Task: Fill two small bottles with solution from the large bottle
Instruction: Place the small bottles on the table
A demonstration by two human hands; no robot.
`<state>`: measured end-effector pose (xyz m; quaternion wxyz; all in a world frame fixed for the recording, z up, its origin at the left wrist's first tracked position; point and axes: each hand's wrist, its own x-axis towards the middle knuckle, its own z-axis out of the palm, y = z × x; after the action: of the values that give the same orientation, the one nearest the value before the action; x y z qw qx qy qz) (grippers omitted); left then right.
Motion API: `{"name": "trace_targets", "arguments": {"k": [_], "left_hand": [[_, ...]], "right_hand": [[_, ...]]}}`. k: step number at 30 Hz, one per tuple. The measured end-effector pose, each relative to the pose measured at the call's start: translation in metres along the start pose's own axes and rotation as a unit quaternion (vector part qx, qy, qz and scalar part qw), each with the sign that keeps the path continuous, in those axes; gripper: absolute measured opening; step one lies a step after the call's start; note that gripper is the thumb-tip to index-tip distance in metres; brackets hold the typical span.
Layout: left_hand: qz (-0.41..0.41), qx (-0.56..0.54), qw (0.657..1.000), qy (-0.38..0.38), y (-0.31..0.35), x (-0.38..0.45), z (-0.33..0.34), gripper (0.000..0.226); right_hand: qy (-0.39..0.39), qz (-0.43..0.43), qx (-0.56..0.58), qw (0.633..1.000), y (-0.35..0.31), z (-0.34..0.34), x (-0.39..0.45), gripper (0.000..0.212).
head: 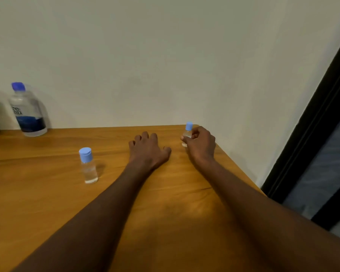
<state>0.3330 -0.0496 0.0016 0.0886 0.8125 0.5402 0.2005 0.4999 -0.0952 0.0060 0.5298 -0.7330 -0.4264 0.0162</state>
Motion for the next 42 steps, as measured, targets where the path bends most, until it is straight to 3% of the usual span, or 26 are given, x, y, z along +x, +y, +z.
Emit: {"name": "trace_targets", "arguments": {"k": [7,10,13,18,26,31,42], "left_hand": [[0.019,-0.024,0.999,0.01,-0.009,0.031,0.009,0.059],[0.01,-0.061,0.998,0.012,-0.012,0.04,0.008,0.046],[0.002,-0.077,0.997,0.018,-0.013,0.043,0.008,0.039],[-0.005,-0.086,0.996,0.023,-0.013,0.042,0.007,0.038],[-0.005,-0.088,0.996,0.023,-0.014,0.042,0.007,0.037],[-0.004,-0.092,0.995,0.025,-0.015,0.042,0.008,0.036],[-0.002,-0.096,0.995,0.033,-0.017,0.043,0.011,0.034]], "right_hand": [[-0.019,0.057,-0.052,0.997,0.009,0.037,0.057,0.031],[-0.028,0.069,-0.1,0.992,0.009,0.047,0.071,0.046],[-0.046,0.075,-0.144,0.986,0.008,0.055,0.083,0.046],[-0.043,0.099,-0.136,0.985,0.009,0.063,0.093,0.047],[-0.056,0.094,-0.128,0.986,0.014,0.066,0.099,0.025],[-0.051,0.087,-0.142,0.985,0.017,0.071,0.104,0.035],[-0.049,0.098,-0.148,0.983,0.015,0.075,0.111,0.036]]}}
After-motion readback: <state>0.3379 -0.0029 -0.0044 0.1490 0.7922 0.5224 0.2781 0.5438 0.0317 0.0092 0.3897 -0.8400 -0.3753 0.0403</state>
